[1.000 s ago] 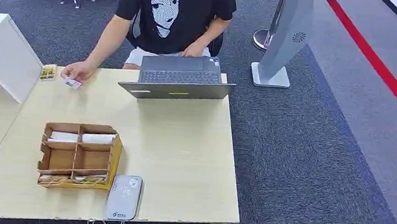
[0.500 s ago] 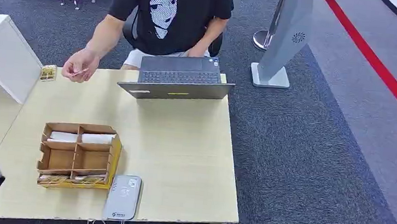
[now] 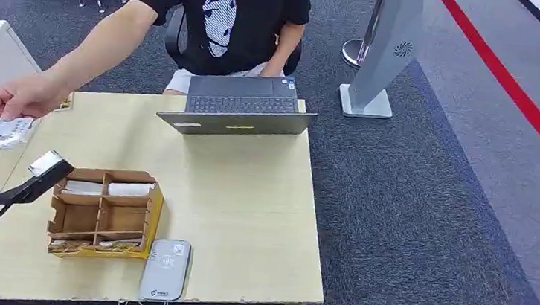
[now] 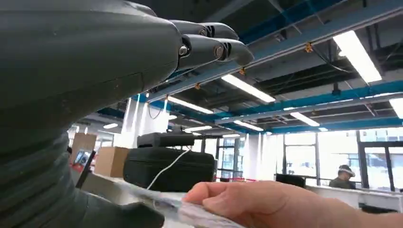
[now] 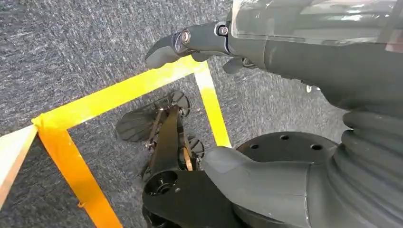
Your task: Pass the card to the sensor for recognition and then transmit it.
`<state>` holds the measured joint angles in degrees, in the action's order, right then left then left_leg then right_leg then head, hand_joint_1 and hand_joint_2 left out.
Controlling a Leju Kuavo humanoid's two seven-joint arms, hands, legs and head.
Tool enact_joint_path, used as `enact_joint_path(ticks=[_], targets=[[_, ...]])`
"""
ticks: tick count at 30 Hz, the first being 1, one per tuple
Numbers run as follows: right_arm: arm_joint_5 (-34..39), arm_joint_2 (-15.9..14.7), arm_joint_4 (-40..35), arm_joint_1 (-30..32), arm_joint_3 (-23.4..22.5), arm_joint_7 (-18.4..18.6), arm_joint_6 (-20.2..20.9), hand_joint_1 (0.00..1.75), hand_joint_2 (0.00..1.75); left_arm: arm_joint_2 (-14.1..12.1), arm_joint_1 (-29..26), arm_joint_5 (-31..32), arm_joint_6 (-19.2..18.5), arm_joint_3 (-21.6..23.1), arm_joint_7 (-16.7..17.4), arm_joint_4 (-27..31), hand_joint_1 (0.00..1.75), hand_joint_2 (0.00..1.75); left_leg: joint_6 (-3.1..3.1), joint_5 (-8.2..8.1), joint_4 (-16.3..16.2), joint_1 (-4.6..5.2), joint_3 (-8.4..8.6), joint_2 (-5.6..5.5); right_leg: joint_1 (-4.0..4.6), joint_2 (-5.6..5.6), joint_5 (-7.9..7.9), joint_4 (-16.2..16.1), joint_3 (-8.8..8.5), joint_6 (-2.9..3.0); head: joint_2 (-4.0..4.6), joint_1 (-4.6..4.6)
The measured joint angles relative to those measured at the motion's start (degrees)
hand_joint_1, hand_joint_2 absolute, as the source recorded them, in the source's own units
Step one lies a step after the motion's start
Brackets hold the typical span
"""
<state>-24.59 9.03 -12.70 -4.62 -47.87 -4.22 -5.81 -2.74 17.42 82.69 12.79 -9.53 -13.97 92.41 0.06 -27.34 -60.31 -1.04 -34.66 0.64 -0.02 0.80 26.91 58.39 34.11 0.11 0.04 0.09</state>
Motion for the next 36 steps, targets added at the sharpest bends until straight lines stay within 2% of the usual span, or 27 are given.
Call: enact_joint_path(ticks=[5, 6, 7, 24, 26, 28, 31, 36], targets=[[-0.61, -0.07, 0.00, 0.03, 0.37, 0.55, -0.35, 0.00, 1.75, -1.51, 2.53, 1.22, 0.66, 1.20, 0.94, -4.95, 0.00, 1.75, 0.00, 0.00, 0.00, 0.00, -0.02, 0.06, 0.00, -0.05, 0.00, 0.00, 0.03, 0.00, 0.00, 0.02], [-0.63, -0.07, 0.00, 0.04, 0.37, 0.61, -0.35, 0.00, 1.75, -1.55, 2.76, 1.22, 0.66, 1.24, 0.98, -5.46, 1.57, 1.75, 0.00, 0.00, 0.00, 0.00, -0.02, 0.10, 0.00, -0.09, 0.00, 0.00, 0.04, 0.00, 0.00, 0.02], [-0.68, -0.07, 0.00, 0.08, 0.37, 0.61, -0.35, 0.00, 1.75, -1.55, 2.90, 1.31, 0.66, 1.31, 1.05, -5.81, 1.75, 1.75, 0.00, 0.00, 0.00, 0.00, -0.03, 0.11, 0.00, -0.10, 0.00, 0.00, 0.05, 0.00, 0.00, 0.02], [-1.31, -0.07, 0.00, 0.31, 0.39, 1.42, -0.55, 0.00, 1.75, -1.40, 3.40, 0.63, 1.18, 2.67, 0.89, -8.10, 1.75, 1.75, 0.00, -0.01, 0.00, 0.00, -0.06, 0.13, 0.00, -0.13, 0.00, 0.00, 0.08, 0.00, 0.00, 0.02], [-1.31, -0.07, 0.00, 0.31, 0.39, 1.46, -0.98, 0.00, 1.75, -0.45, 2.58, -1.30, 2.32, 2.67, -0.35, -7.14, 1.75, 1.75, 0.00, -0.01, 0.00, 0.00, -0.06, 0.13, 0.00, -0.13, 0.00, 0.00, 0.07, 0.00, 0.00, 0.02], [-1.20, -0.07, 0.00, 0.33, 0.37, 1.49, -1.68, 0.00, 1.75, 1.95, 0.37, -4.31, 3.91, 2.95, -2.28, -3.62, 1.75, 1.75, 0.01, -0.05, 0.00, 0.01, -0.07, 0.13, -0.01, -0.14, 0.00, -0.01, 0.07, 0.00, 0.00, 0.04], [-1.18, -0.07, 0.00, 0.32, 0.31, 1.64, -2.16, 0.00, 1.75, 4.86, -3.04, -5.23, 4.59, 4.35, -3.19, 1.72, 1.75, 1.75, 0.03, -0.07, 0.00, 0.03, -0.11, 0.11, -0.03, -0.11, 0.01, -0.03, 0.04, -0.01, 0.00, -0.13], [-0.59, -0.02, 0.00, 0.46, -0.66, 1.99, -4.66, 0.00, 1.75, 10.37, -12.52, -7.13, 7.30, 10.39, -5.34, 12.71, 1.75, 1.75, 0.09, -0.28, 0.00, 0.14, -0.04, 0.27, -0.13, -0.21, 0.12, -0.05, 0.03, -0.17, 0.00, -0.07]])
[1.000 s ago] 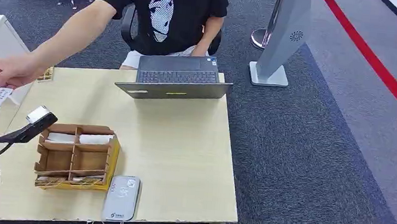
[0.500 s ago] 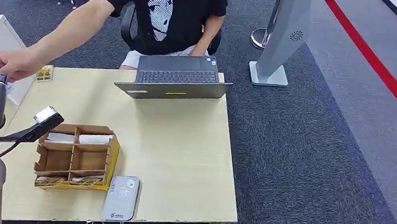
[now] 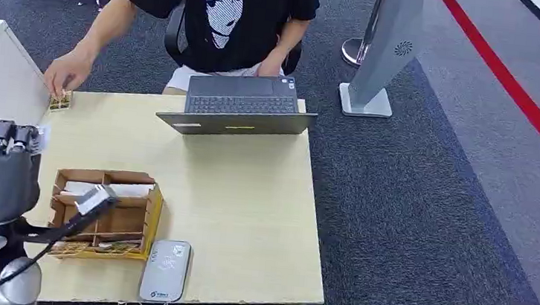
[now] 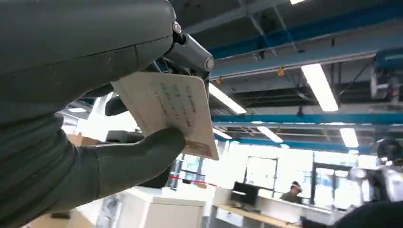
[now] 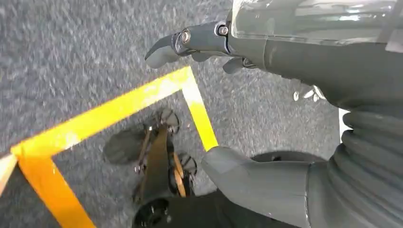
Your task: Pass the card to the sensor for recognition and then transmit it.
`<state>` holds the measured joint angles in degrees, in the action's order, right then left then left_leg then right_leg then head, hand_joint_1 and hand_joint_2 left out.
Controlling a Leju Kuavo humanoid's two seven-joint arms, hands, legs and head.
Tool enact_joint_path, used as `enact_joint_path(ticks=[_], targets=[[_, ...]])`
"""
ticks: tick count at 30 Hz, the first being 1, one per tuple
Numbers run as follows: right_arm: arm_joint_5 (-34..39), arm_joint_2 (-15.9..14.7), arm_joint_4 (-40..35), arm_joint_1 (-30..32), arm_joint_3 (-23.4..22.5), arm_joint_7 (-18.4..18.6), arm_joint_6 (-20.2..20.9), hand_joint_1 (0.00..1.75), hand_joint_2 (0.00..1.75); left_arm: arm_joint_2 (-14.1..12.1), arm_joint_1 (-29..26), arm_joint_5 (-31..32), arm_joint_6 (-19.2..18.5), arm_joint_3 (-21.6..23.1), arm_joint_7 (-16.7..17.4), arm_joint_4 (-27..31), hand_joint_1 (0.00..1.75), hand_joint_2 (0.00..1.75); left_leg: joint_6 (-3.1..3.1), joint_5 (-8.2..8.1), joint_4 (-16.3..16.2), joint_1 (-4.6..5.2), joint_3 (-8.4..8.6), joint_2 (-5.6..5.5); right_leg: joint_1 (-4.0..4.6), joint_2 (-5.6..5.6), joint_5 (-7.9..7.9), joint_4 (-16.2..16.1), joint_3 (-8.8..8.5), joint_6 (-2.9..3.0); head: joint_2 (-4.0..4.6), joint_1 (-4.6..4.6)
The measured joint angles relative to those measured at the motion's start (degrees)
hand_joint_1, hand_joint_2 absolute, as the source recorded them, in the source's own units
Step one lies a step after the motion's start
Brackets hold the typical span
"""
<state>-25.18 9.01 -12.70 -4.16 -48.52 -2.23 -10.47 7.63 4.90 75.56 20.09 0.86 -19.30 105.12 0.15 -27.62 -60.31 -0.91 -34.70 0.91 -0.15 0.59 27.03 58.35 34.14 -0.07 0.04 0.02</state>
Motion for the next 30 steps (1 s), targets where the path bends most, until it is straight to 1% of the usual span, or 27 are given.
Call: enact_joint_path(ticks=[2, 3, 8, 10, 12, 15, 17, 18, 19, 21, 24, 27, 30], targets=[[0.20, 0.13, 0.00, -0.10, -0.42, -0.22, -0.28, 0.00, 1.75, 0.96, -3.76, -1.55, 1.20, 3.78, -0.59, 3.04, 1.75, 1.75, -0.01, -0.03, 0.00, 0.00, 0.00, 0.02, 0.00, -0.03, 0.00, 0.00, 0.03, 0.00, 0.00, 0.04], [0.45, 0.26, 0.00, -0.12, -0.80, -0.43, -0.33, 0.00, 1.75, 1.28, -4.84, -2.57, 1.59, 5.23, -0.96, 3.64, 1.75, 1.75, -0.01, -0.04, 0.00, 0.01, 0.00, 0.01, 0.00, -0.02, 0.03, 0.00, 0.02, -0.04, 0.00, 0.02], [0.85, 0.79, -0.04, -0.39, -1.88, -1.40, 0.05, 0.00, 1.75, 2.80, -9.49, -5.69, 2.20, 11.01, -2.01, 4.02, 1.75, 1.75, -0.01, -0.04, 0.01, -0.01, 0.00, -0.01, 0.00, -0.01, 0.05, 0.01, 0.01, -0.05, 0.00, 0.09], [1.09, 1.05, -0.06, -0.53, -2.55, -1.57, 0.07, 0.00, 1.75, 3.38, -10.90, -9.84, 1.44, 12.23, -3.38, 3.23, 1.75, 1.75, -0.01, -0.04, 0.01, -0.01, 0.01, -0.01, 0.00, -0.01, 0.05, 0.01, 0.01, -0.05, 0.00, 0.09], [1.14, 1.27, -0.11, -0.62, -3.08, -1.70, 0.00, 0.00, 1.75, 4.09, -12.24, -12.74, 0.89, 12.43, -5.04, 1.69, 1.75, 1.75, -0.01, -0.03, 0.01, -0.01, 0.02, -0.01, 0.00, -0.01, 0.05, 0.02, 0.01, -0.05, 0.00, 0.09], [1.14, 1.53, -0.13, -0.69, -3.84, -1.88, 0.00, 0.00, 1.75, 4.80, -13.33, -13.74, 0.51, 12.43, -6.03, 0.08, 1.75, 1.75, -0.01, -0.03, 0.01, -0.01, 0.01, -0.02, 0.00, 0.01, 0.05, 0.02, 0.00, -0.05, 0.00, 0.11], [1.20, 1.66, -0.13, -0.75, -4.22, -2.12, 0.24, 0.00, 1.75, 5.27, -13.68, -15.19, -1.62, 12.43, -6.01, -0.99, 1.75, 1.75, -0.01, -0.03, 0.01, 0.00, 0.01, -0.03, 0.00, 0.01, 0.05, 0.02, -0.01, -0.05, 0.00, 0.13], [1.20, 1.70, -0.20, -0.77, -4.42, -2.25, 0.37, 0.00, 1.75, 5.53, -13.67, -16.11, -2.67, 12.41, -6.01, -2.42, 1.75, 1.75, -0.01, -0.03, 0.01, 0.00, 0.01, -0.03, 0.00, 0.02, 0.05, 0.02, -0.01, -0.05, 0.00, 0.13], [1.20, 1.83, -0.22, -0.82, -4.65, -2.34, 0.72, 0.00, 1.75, 5.96, -13.62, -17.27, -3.86, 12.13, -6.29, -5.01, 1.75, 1.75, -0.01, -0.03, 0.01, 0.02, 0.01, -0.04, 0.00, 0.04, 0.05, 0.02, -0.02, -0.05, 0.00, 0.09], [1.03, 2.16, -0.42, -0.93, -5.09, -2.62, 1.47, 0.00, 1.75, 6.51, -13.62, -19.06, -5.44, 11.34, -8.28, -9.63, 1.75, 1.75, -0.01, -0.03, 0.01, 0.02, 0.01, -0.03, -0.01, 0.03, 0.05, 0.02, -0.02, -0.05, 0.00, 0.11], [0.76, 2.47, -0.70, -1.12, -5.57, -3.17, 2.56, 0.00, 1.75, 7.43, -12.47, -18.71, -5.51, 10.05, -11.04, -18.05, 1.75, 1.75, -0.01, -0.03, 0.01, 0.03, 0.01, -0.07, -0.01, 0.06, 0.04, 0.02, -0.02, -0.06, 0.00, 0.11], [0.87, 2.49, -0.74, -1.65, -6.30, -3.52, 3.35, 0.00, 1.75, 7.82, -10.88, -17.55, -5.47, 9.83, -12.33, -26.31, 1.75, 1.75, -0.01, -0.03, 0.01, 0.04, 0.04, -0.06, -0.01, 0.04, 0.04, 0.03, -0.02, -0.06, 0.00, 0.15], [1.00, 2.49, -0.72, -2.55, -7.08, -2.99, 3.21, 0.00, 1.75, 7.89, -9.08, -16.04, -4.70, 9.85, -13.38, -32.82, 1.75, 1.75, 0.01, 0.00, 0.01, 0.04, 0.04, -0.05, -0.01, 0.02, 0.03, 0.02, -0.02, -0.05, 0.00, 0.15]])
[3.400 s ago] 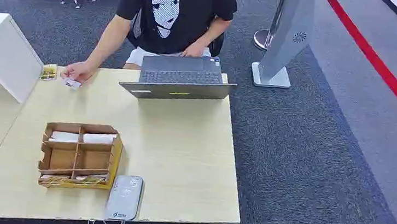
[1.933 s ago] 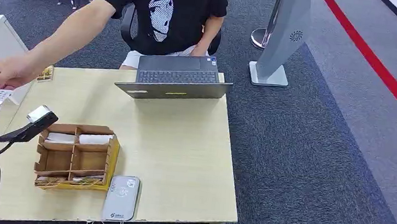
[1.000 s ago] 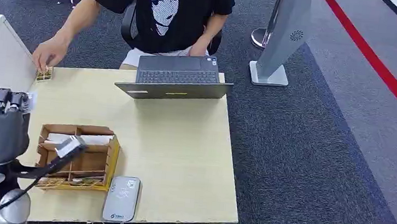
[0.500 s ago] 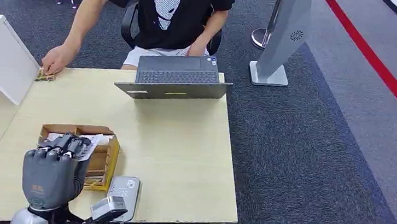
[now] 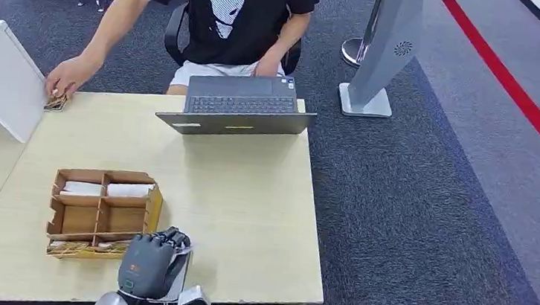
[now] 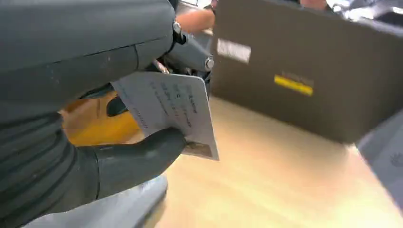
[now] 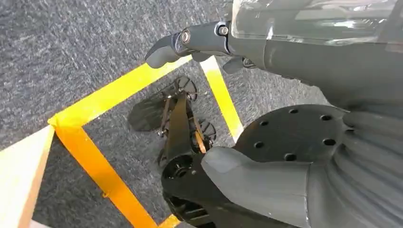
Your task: Pass the card to the sensor for recognition and then transmit it.
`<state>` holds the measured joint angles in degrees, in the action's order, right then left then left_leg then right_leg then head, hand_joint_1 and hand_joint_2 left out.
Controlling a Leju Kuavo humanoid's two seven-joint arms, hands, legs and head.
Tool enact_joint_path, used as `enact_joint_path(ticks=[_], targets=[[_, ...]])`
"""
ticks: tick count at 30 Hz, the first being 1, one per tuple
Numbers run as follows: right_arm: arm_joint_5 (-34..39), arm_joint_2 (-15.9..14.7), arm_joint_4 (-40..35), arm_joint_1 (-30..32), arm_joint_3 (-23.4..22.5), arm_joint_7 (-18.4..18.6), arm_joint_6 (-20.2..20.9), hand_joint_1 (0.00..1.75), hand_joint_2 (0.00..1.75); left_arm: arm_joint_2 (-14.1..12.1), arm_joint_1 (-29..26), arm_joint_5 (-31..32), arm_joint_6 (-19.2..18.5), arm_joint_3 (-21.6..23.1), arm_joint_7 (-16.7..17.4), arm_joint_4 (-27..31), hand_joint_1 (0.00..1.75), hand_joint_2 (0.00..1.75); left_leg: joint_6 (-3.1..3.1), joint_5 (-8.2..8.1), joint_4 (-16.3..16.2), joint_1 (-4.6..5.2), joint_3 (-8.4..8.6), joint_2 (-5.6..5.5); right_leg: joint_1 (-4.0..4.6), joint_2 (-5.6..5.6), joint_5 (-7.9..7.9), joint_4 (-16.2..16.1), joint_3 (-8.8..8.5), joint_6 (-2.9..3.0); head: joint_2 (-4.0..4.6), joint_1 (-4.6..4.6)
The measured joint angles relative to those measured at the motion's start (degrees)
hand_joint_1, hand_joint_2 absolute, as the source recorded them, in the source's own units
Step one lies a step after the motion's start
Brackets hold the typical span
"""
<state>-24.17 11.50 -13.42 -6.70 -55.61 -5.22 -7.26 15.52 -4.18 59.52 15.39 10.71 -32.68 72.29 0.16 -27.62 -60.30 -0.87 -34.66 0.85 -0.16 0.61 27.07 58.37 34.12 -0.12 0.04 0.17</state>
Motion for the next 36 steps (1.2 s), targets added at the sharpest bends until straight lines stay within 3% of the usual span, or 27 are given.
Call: enact_joint_path(ticks=[3, 9, 16, 21, 25, 36], targets=[[-0.35, 0.00, 0.02, -1.42, -0.74, 0.83, -0.28, 0.00, 1.75, 0.02, 1.47, 0.35, 0.98, 0.50, -0.74, -5.23, 1.75, 1.75, 0.00, 0.00, 0.00, 0.00, 0.03, 0.04, 0.00, -0.05, -0.01, 0.00, 0.00, 0.02, 0.00, 0.00], [-0.11, 0.00, 0.07, -2.93, -1.62, 1.20, -0.46, 0.00, 1.75, 0.02, 3.29, 0.65, 1.18, 1.23, -1.46, -9.74, 1.75, 1.75, 0.00, 0.00, 0.00, 0.00, 0.02, 0.03, 0.00, -0.04, -0.01, 0.01, 0.00, 0.02, 0.00, 0.00], [1.57, -0.44, 0.04, -6.90, -4.17, 5.46, 1.20, 0.00, 1.75, -0.44, 5.35, -2.58, 6.38, 8.27, -2.51, -15.62, 1.75, 1.75, 0.00, 0.01, 0.00, 0.03, 0.03, 0.03, 0.00, -0.03, -0.01, 0.00, 0.00, 0.01, 0.00, 0.00], [1.95, -1.03, 0.04, -7.30, -5.70, 5.29, 1.73, 0.00, 1.75, -0.83, 5.69, -4.24, 7.10, 10.34, -2.10, -14.92, 1.75, 1.75, 0.00, 0.01, 0.00, 0.03, 0.03, 0.00, 0.00, -0.01, -0.02, 0.02, -0.02, 0.01, 0.00, 0.00], [1.88, -1.31, 0.04, -7.31, -6.69, 5.18, 2.03, 0.00, 1.75, -0.92, 5.61, -3.02, 4.21, 10.43, -1.14, -11.21, 1.75, 1.75, 0.00, 0.00, 0.00, 0.02, 0.02, 0.00, 0.00, -0.01, -0.01, 0.02, -0.01, 0.01, 0.00, 0.00], [1.97, -1.79, 0.04, -7.16, -8.55, 4.68, 2.14, 0.00, 1.75, -1.51, 2.99, -1.62, 6.23, 10.71, -0.02, -5.61, 1.75, 1.75, 0.00, 0.00, 0.01, 0.02, 0.02, 0.00, 0.00, -0.01, 0.00, 0.02, -0.01, 0.01, 0.00, 0.00]])
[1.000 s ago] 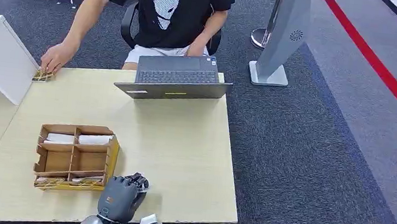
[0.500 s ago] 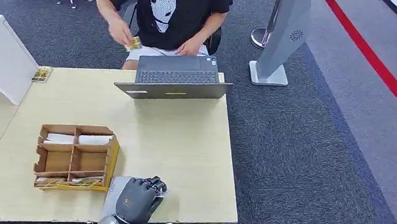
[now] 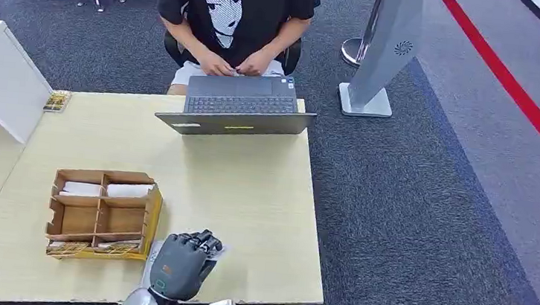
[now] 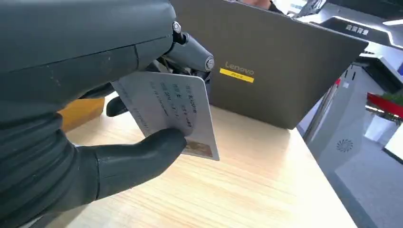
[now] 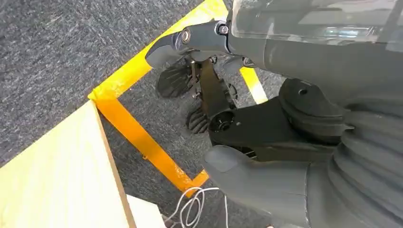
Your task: Pass the card to the sensor for recognition and then transmit it.
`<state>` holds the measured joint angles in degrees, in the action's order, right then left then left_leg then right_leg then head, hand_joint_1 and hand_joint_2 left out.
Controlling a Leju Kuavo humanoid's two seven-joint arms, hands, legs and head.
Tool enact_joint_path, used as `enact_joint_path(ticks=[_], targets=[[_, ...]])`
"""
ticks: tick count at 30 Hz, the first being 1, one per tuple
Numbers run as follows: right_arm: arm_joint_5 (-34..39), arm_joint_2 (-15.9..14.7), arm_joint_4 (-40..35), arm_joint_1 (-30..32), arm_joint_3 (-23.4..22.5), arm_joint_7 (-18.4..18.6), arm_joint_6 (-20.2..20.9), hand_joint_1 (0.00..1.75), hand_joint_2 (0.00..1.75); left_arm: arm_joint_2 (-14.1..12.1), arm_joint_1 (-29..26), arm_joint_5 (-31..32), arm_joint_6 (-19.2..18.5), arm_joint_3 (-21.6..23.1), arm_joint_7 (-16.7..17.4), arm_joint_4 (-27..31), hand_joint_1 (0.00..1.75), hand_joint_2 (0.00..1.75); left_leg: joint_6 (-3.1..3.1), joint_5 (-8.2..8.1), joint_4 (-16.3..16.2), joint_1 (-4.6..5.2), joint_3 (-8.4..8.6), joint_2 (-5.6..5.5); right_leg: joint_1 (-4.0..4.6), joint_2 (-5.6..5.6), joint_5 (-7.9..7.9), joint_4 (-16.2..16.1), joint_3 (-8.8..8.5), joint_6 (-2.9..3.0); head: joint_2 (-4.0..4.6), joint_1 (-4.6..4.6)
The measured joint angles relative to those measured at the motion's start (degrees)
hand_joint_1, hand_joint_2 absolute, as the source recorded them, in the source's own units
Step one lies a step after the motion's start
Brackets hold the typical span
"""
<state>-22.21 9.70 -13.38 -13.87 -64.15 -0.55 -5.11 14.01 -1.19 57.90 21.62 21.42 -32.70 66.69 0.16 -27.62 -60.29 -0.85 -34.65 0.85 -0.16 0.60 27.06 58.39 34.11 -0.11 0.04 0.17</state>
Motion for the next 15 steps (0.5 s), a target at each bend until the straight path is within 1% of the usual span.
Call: enact_joint_path(ticks=[4, 7, 11, 13, 15], targets=[[0.00, -0.13, 0.00, 0.14, -0.31, -0.07, 0.07, 0.00, 1.75, -0.33, -0.72, -0.11, 0.09, 0.02, 0.46, 0.50, 1.75, 1.75, 0.00, 0.00, 0.00, 0.00, 0.00, 0.00, 0.00, 0.00, 0.00, 0.00, 0.00, 0.00, 0.00, -0.02], [-0.29, -0.22, 0.00, 0.26, -0.66, -0.04, 0.11, 0.00, 1.75, -0.57, -0.80, -0.33, 0.85, 0.02, 0.59, 0.65, 1.75, 1.75, 0.00, 0.00, 0.00, 0.00, 0.00, 0.00, 0.00, 0.01, 0.00, 0.00, 0.00, 0.00, 0.00, 0.00], [-1.82, -0.24, 0.00, 0.19, -0.68, 0.61, 0.04, 0.00, 1.75, -0.81, -0.19, 2.23, 3.08, 0.02, 0.74, 2.73, 1.75, 1.75, 0.00, 0.01, 0.00, 0.00, -0.01, -0.01, 0.00, 0.02, 0.00, 0.01, 0.00, 0.00, 0.00, 0.00], [-3.08, -0.22, 0.02, -0.08, -0.65, 1.40, -0.04, 0.00, 1.75, -1.07, 1.12, 4.19, 4.22, -0.13, 1.37, 4.30, 1.75, 1.75, -0.01, 0.02, 0.00, 0.00, -0.01, -0.03, 0.00, 0.03, -0.01, 0.03, 0.00, 0.01, 0.00, -0.02], [-4.24, -0.22, 0.02, -0.59, -0.55, 2.06, -0.13, 0.00, 1.75, -1.42, 3.35, 6.19, 4.46, -0.98, 2.36, 6.14, 1.75, 1.75, 0.01, 0.05, 0.00, 0.00, -0.01, -0.03, 0.00, 0.04, -0.02, 0.05, -0.01, 0.02, 0.00, 0.00]])
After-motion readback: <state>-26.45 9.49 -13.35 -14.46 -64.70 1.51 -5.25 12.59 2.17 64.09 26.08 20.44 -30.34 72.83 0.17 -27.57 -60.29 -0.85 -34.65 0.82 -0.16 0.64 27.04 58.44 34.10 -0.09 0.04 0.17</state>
